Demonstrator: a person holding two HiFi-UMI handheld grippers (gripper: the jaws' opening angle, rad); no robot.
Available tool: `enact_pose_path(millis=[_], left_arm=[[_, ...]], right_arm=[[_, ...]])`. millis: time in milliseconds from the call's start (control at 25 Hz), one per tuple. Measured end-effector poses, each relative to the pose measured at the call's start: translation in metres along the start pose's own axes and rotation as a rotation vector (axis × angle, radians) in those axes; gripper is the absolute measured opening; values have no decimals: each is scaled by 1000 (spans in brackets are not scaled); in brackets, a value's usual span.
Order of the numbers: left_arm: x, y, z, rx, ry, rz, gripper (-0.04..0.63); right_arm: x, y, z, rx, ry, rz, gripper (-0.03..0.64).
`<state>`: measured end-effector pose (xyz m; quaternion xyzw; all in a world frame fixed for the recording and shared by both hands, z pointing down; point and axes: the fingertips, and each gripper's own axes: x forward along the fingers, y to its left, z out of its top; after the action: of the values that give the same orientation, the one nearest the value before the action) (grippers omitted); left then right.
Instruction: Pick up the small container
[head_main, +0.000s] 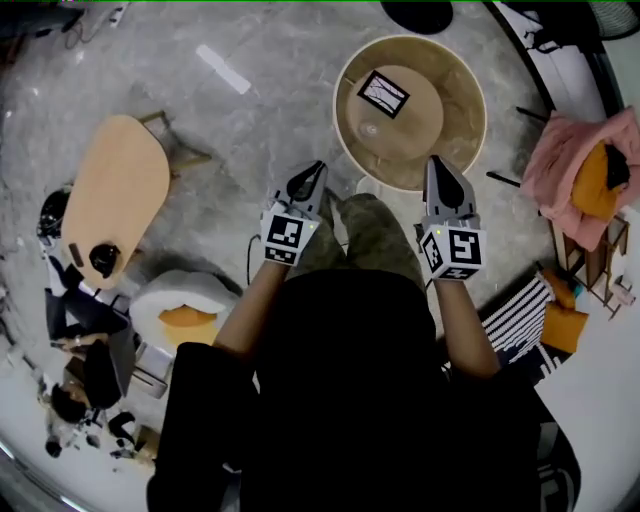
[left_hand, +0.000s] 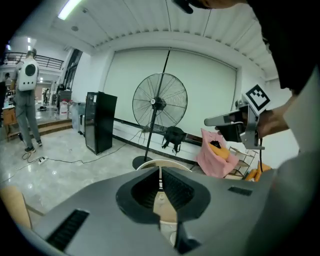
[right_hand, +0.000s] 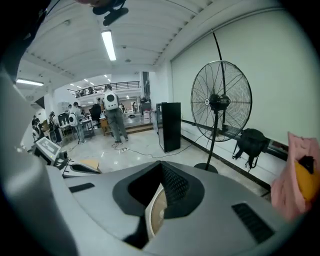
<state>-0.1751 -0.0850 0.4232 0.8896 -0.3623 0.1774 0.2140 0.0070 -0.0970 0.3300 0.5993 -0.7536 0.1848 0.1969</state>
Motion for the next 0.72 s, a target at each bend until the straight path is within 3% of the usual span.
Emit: enact_pose_path(millis=[120,360,560,720], left_arm=[[32,-2,-26,13,32,-24,31],[90,-4,-82,-31,76,-34,31],[149,-10,-134,-13,104,-71,31],[191,-6,-177,46,128,-103,34]], right_arm=[[18,-13,-30,6,24,-1,21],[65,-35,-121,39,116,0,21],[99,-48,-172,50,156,22,21],[117,-53,-206,46,166,43,21]])
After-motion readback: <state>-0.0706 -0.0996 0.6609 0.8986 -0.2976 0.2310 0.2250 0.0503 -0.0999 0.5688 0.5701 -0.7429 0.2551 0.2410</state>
